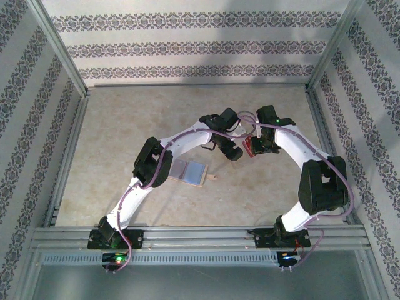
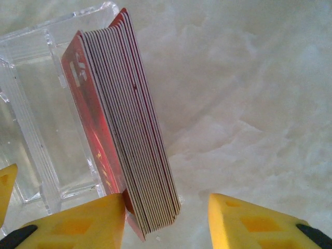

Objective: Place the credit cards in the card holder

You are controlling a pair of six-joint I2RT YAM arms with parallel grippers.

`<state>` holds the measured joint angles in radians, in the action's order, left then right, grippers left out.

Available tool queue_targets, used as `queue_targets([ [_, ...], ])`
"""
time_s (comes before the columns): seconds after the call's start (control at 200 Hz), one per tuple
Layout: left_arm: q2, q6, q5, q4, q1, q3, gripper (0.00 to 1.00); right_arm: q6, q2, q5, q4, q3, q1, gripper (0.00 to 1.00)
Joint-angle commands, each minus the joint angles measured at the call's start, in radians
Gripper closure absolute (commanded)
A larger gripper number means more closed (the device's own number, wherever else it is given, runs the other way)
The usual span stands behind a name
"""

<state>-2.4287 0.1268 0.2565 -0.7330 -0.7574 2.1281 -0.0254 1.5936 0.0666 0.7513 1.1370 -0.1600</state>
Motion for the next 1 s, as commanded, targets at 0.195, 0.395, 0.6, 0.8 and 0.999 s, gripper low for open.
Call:
queue_targets([
  [0.195, -0.021, 0.048, -0.066, -0.093, -0.02, -0.051, 0.05, 0.008, -0.045, 0.041, 0.014, -0.011, 0.002, 0.56],
  [0.395, -0.025, 0.046, -0.071, -0.094, -0.024, -0.051, 0.05, 0.01, -0.037, 0.023, 0.013, -0.01, 0.001, 0.61],
  [0.6, -0.03, 0.046, -0.076, -0.094, -0.025, -0.046, 0.05, 0.013, -0.037, 0.007, 0.006, -0.008, 0.001, 0.72],
  [0.8, -0.033, 0.047, -0.075, -0.094, -0.025, -0.043, 0.05, 0.016, -0.035, -0.002, 0.006, -0.002, 0.002, 0.77],
  [0.999, -0.03, 0.05, -0.072, -0.094, -0.028, -0.051, 0.05, 0.018, -0.043, -0.006, 0.007, -0.002, -0.009, 0.79],
])
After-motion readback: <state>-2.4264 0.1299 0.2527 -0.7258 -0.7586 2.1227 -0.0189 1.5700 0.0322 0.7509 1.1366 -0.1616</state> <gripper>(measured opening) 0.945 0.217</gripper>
